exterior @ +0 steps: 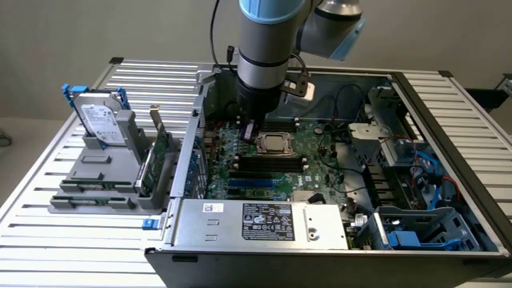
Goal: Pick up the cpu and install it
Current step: 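Install the first cpu locking lever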
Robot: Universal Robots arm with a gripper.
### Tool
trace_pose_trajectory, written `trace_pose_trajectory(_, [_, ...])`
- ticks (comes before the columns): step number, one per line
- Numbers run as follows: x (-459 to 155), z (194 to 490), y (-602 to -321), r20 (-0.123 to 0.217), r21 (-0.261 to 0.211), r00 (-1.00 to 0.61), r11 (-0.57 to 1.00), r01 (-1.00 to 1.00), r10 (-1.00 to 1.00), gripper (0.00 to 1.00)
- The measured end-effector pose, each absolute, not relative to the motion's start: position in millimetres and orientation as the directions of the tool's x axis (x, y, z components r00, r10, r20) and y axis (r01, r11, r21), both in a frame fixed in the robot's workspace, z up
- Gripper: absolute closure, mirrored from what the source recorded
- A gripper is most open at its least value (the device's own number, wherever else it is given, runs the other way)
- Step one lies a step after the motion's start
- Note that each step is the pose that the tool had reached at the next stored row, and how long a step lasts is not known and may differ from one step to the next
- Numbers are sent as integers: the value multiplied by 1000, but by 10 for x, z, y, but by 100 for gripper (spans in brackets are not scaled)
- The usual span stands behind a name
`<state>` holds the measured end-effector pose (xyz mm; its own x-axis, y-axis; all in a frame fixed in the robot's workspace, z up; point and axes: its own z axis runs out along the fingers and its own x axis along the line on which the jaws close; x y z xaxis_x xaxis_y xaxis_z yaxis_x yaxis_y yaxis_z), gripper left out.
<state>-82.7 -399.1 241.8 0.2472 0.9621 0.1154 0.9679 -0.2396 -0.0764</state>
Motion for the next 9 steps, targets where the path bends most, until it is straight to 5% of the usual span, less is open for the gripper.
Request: trace_pose_trajectory(9, [-827, 2418, -3991, 119, -74, 210, -203, 976, 970, 89])
